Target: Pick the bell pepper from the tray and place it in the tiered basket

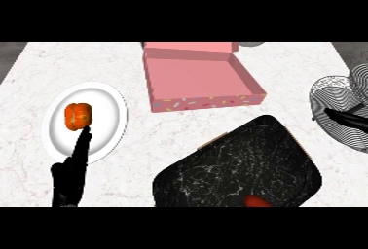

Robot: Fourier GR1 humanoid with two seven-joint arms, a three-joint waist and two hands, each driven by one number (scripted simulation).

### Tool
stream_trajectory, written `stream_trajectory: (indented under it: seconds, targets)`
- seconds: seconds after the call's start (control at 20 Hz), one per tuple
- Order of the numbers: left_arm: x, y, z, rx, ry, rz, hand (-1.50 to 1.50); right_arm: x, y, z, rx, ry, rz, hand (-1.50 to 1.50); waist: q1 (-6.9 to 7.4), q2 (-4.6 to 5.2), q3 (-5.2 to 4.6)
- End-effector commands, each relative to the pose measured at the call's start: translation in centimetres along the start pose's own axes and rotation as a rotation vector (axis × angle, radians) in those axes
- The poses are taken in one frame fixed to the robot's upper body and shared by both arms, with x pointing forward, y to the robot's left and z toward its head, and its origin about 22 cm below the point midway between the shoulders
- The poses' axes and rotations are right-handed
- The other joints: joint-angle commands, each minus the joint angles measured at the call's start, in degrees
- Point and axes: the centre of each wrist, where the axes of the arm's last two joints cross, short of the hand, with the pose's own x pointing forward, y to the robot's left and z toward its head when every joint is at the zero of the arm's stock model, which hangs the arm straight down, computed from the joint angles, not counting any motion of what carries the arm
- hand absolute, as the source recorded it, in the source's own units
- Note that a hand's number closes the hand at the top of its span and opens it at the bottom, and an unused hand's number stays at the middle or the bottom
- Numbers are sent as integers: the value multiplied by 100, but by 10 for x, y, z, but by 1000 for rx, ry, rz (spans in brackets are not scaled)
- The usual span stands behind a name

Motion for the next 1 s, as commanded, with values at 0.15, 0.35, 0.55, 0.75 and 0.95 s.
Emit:
stream_trajectory:
  seconds: [0.15,0.35,0.55,0.75,0.95]
  targets:
    - [-18,-12,1,4,52,-5,0,49,31,18,6,95,296,-150,-69,34,-35]
    - [-17,-8,1,-27,55,12,0,58,64,21,-55,125,305,-150,99,66,-34]
    - [-13,-15,-1,-35,50,22,0,62,95,25,-63,140,352,-150,112,66,-30]
    - [-17,-9,1,-49,66,10,0,55,112,10,-47,190,468,-150,193,79,-33]
    - [-9,-3,-7,-49,61,2,0,58,114,12,22,263,550,-150,130,67,-34]
